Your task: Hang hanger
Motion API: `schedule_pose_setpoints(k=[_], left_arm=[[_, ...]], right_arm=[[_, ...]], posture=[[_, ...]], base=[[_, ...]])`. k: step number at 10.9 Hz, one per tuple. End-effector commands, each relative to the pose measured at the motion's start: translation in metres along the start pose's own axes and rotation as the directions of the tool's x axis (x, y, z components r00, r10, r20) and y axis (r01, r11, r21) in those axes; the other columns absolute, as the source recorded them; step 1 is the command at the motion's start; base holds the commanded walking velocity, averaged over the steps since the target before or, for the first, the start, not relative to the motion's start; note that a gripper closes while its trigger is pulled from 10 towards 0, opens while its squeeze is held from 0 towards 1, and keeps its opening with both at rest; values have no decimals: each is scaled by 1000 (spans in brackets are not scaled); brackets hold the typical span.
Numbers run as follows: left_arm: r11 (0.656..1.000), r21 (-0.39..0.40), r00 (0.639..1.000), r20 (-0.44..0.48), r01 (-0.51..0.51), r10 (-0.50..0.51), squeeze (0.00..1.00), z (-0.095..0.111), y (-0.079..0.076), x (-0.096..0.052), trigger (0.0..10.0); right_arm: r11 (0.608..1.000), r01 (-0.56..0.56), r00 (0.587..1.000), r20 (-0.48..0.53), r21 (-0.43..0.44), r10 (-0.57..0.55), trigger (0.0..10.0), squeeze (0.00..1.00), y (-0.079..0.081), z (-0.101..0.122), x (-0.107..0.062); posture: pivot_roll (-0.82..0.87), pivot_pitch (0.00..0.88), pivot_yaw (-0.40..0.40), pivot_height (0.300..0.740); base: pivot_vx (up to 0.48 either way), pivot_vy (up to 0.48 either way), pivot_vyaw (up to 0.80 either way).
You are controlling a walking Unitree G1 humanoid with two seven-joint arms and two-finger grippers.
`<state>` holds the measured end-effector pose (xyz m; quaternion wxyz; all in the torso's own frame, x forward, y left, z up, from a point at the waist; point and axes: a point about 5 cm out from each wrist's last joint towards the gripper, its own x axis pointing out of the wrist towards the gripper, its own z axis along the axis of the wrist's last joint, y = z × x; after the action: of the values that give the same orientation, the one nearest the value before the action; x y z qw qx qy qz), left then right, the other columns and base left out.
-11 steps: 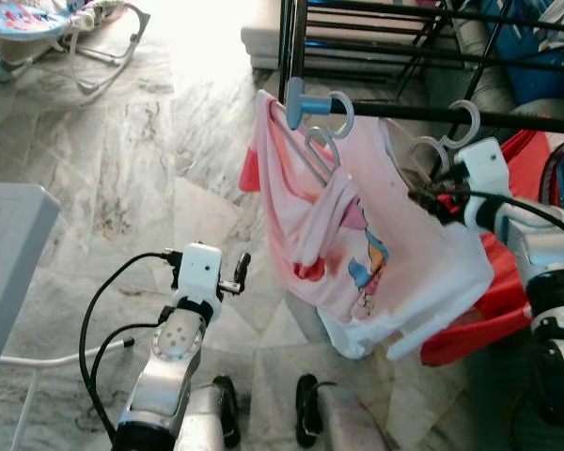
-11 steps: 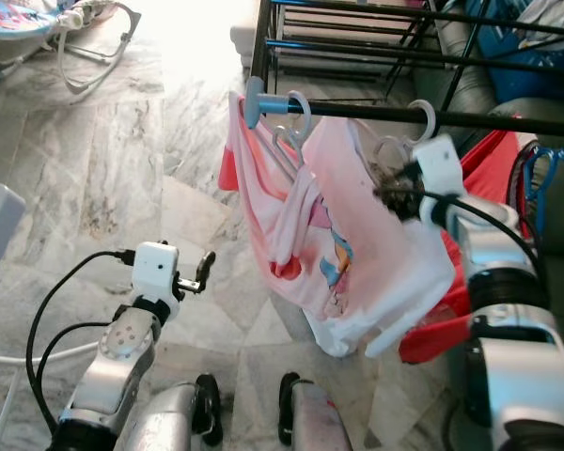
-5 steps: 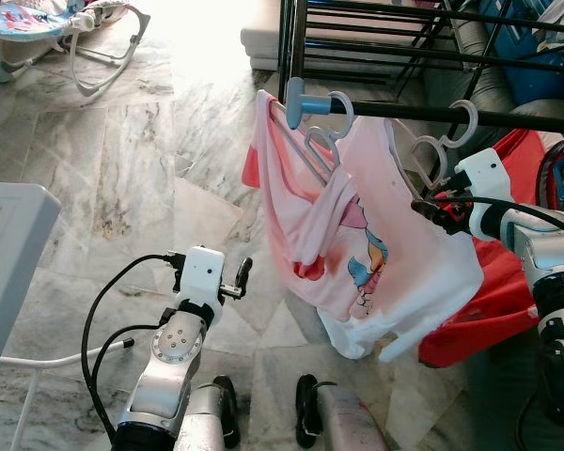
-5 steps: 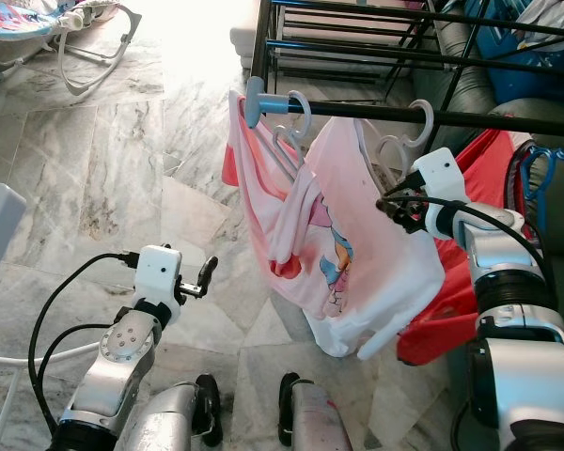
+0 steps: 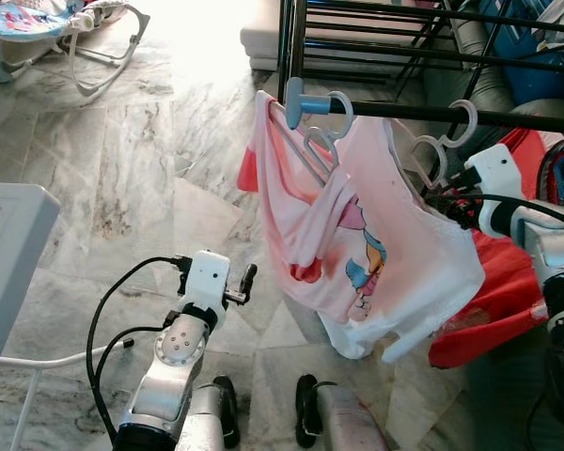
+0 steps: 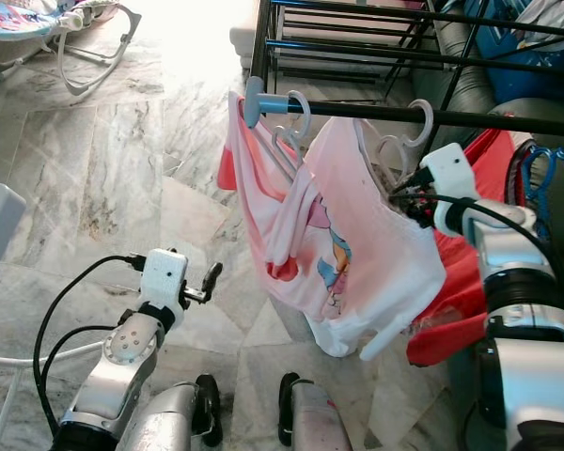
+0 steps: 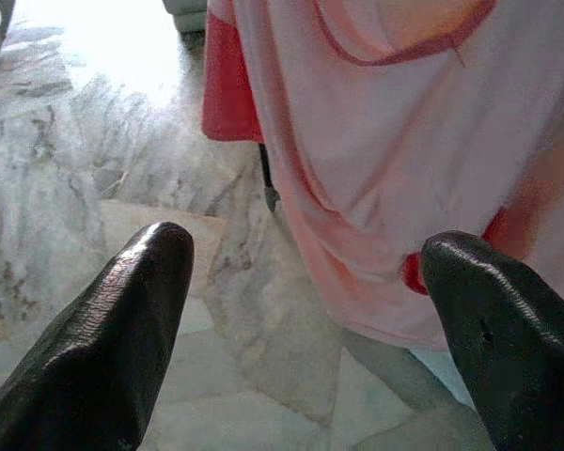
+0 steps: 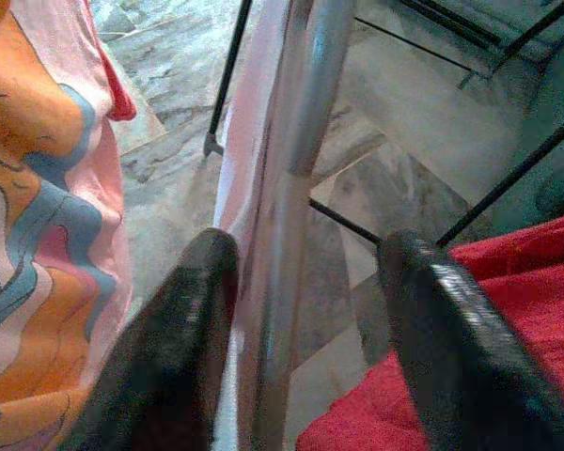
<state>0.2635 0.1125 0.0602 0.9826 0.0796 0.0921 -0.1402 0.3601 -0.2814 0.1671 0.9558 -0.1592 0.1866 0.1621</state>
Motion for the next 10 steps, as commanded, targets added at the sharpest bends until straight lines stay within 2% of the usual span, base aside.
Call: schedule_pose_setpoints(k=[1, 4, 8, 10], left_arm=[[1000, 5, 999, -31, 14, -14, 0, -8, -3, -2, 10000], [999, 18, 999, -28, 32, -31, 0, -7, -5, -2, 10000], [999, 31, 999, -27, 38, -37, 0, -8, -7, -4, 10000], [999, 34, 999, -27, 38, -37, 0, -8, -6, -3, 10000]], right_arm=[[1000, 12, 1000, -10, 4, -12, 0, 0, -5, -4, -5], [999, -47, 999, -22, 19, 47, 0, 0, 3, -7, -3], [999, -51, 998, -30, 20, 51, 0, 0, 4, -10, -3], [999, -36, 999, 7, 31, 36, 0, 0, 6, -7, -1]], posture=[[-37, 221, -53, 740], [-37, 221, -56, 740], [-36, 223, -57, 740], [-37, 222, -52, 740]], base=[[0, 0, 0], [0, 0, 0], [0, 0, 0], [0, 0, 0]])
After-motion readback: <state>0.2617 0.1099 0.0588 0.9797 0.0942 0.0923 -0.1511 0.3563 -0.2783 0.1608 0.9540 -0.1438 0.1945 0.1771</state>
